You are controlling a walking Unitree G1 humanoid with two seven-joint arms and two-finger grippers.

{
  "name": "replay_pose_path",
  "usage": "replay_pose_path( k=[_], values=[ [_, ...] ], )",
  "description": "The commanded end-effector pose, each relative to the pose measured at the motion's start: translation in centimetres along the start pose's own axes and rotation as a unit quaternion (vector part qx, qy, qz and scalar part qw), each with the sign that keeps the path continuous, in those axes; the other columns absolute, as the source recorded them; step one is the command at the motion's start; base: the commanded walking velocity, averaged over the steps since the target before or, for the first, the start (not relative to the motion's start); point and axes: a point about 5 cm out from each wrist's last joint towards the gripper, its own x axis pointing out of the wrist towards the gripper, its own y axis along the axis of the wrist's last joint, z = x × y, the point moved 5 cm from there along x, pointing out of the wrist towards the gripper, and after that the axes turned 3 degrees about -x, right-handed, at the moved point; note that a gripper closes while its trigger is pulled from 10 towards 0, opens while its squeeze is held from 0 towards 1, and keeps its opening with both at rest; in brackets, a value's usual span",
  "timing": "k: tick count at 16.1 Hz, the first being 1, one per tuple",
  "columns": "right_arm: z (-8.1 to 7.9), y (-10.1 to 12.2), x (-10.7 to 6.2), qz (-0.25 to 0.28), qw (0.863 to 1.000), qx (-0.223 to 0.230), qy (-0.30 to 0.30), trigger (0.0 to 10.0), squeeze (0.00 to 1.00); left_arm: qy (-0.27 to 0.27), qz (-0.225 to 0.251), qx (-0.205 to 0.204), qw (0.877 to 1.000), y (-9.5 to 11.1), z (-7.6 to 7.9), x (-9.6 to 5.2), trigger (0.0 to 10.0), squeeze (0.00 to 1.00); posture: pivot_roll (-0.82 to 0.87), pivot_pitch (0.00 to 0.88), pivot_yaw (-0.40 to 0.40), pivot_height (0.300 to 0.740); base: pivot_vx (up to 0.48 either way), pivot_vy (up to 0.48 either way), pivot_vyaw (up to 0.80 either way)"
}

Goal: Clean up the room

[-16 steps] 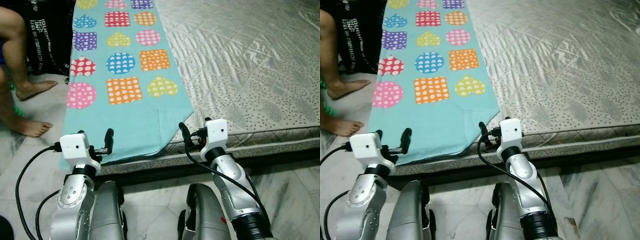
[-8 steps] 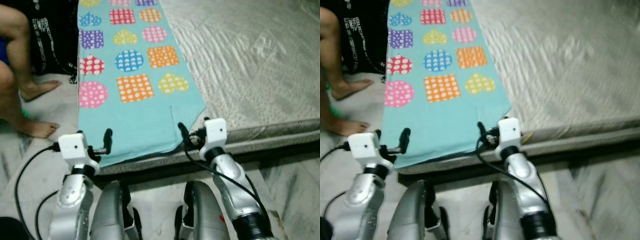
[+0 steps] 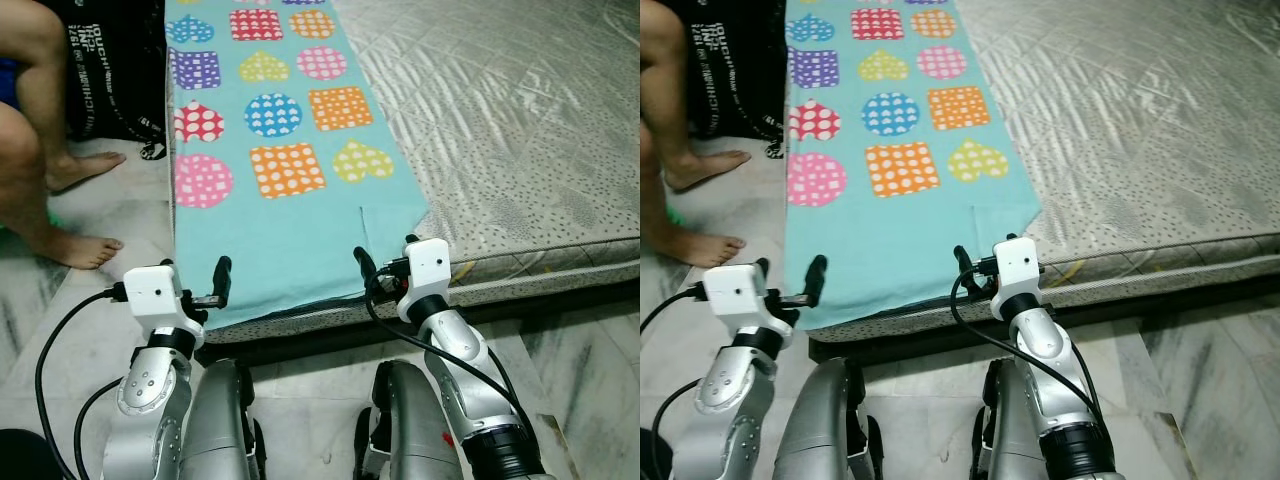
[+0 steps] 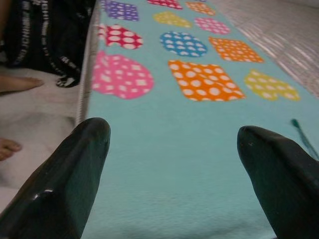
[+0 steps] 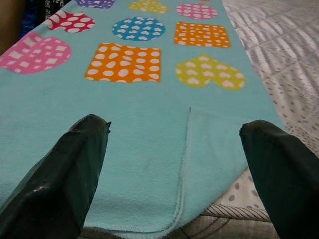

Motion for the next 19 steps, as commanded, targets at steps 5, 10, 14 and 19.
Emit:
replay_pose_path(
  k=[5,10,14,19],
  values=[
    [0.7,-1.0,0.6,-0.024,1.000,-0.011,0.001,10.0,0.00,0.003,-0.007,0.003,1.000,-0.4,-0.2,-0.5,10.0,0.00,0.08,0.247,-0.038,0.626,0.000,0.000,0.00],
    [1.6,-0.6,1.8,-0.026,0.999,-0.017,-0.007,10.0,0.00,0.004,-0.007,0.007,1.000,-0.1,-0.3,-0.9,10.0,0.00,0.10,0.278,-0.030,0.626,0.000,0.000,0.00],
    [0.1,-2.0,2.4,-0.062,0.998,0.004,0.015,10.0,0.00,0.008,-0.008,0.014,1.000,0.4,-0.7,-1.5,10.0,0.00,0.14,0.322,-0.026,0.626,0.000,0.000,0.00],
    [-0.2,-3.2,1.5,-0.070,0.997,0.008,0.030,10.0,0.00,0.011,-0.018,0.016,1.000,0.5,-0.7,-1.9,10.0,0.00,0.14,0.348,-0.011,0.586,0.000,0.000,0.00]
  ],
)
